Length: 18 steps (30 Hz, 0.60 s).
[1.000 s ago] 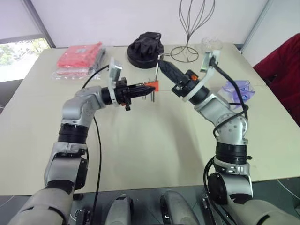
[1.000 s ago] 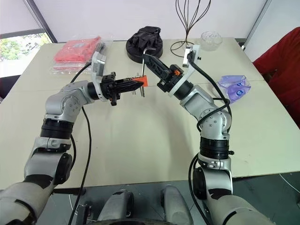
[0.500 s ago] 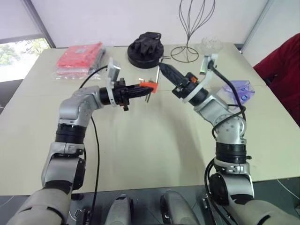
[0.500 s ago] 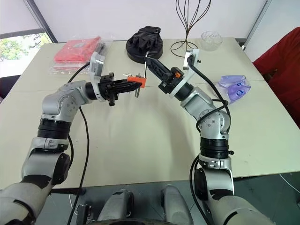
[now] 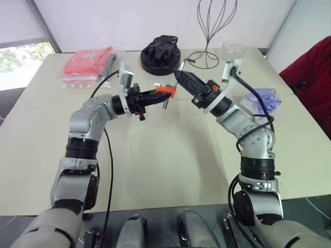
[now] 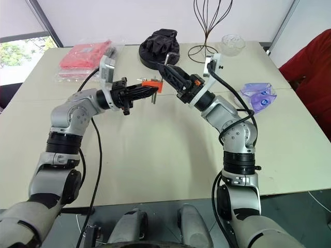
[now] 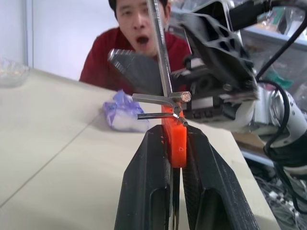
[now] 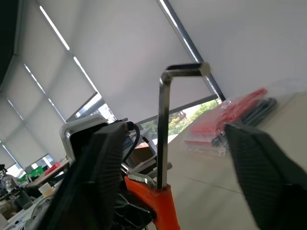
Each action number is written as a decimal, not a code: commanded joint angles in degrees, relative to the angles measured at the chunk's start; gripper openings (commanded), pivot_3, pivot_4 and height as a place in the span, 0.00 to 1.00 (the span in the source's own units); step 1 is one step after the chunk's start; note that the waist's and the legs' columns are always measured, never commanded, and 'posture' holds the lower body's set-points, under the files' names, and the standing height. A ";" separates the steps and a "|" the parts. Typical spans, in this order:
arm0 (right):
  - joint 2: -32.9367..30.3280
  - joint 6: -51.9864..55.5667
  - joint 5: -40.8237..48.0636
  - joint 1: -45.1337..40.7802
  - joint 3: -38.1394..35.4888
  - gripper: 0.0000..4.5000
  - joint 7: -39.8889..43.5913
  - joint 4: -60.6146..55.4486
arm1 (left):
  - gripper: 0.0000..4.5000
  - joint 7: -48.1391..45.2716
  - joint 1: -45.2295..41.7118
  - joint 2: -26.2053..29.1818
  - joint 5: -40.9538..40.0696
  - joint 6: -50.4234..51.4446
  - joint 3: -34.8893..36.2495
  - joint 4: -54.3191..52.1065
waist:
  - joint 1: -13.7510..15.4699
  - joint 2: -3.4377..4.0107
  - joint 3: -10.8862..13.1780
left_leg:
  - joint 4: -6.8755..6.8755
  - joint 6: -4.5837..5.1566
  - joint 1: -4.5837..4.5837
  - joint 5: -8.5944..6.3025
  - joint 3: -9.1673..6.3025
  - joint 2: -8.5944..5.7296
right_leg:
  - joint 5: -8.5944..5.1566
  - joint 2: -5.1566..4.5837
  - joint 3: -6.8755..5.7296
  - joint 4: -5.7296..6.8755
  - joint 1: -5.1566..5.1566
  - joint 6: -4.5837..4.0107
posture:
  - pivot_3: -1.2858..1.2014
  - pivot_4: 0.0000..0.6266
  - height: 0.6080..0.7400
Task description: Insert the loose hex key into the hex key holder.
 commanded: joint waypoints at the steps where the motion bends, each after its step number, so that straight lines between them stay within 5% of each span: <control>1: -1.36 -1.60 -1.43 -1.43 0.08 0.99 0.20 -2.17 | 0.00 0.67 0.14 -0.65 -1.01 -1.56 1.61 -1.39 | 0.05 0.00 0.00 | 0.00 0.00 0.00 0.00 0.00 0.00 | 0.00 -0.01 0.00 0.00 0.00 0.00 | 0.52 0.24 1.00; 18: -7.45 -1.98 -6.27 -8.42 1.89 0.99 4.22 -0.88 | 0.00 5.39 0.95 -8.65 0.28 -13.93 1.68 -1.22 | 0.18 0.00 0.00 | 0.01 0.00 -0.02 0.00 0.02 -0.02 | 0.00 -0.03 0.01 -0.04 0.00 0.00 | 0.52 0.24 1.00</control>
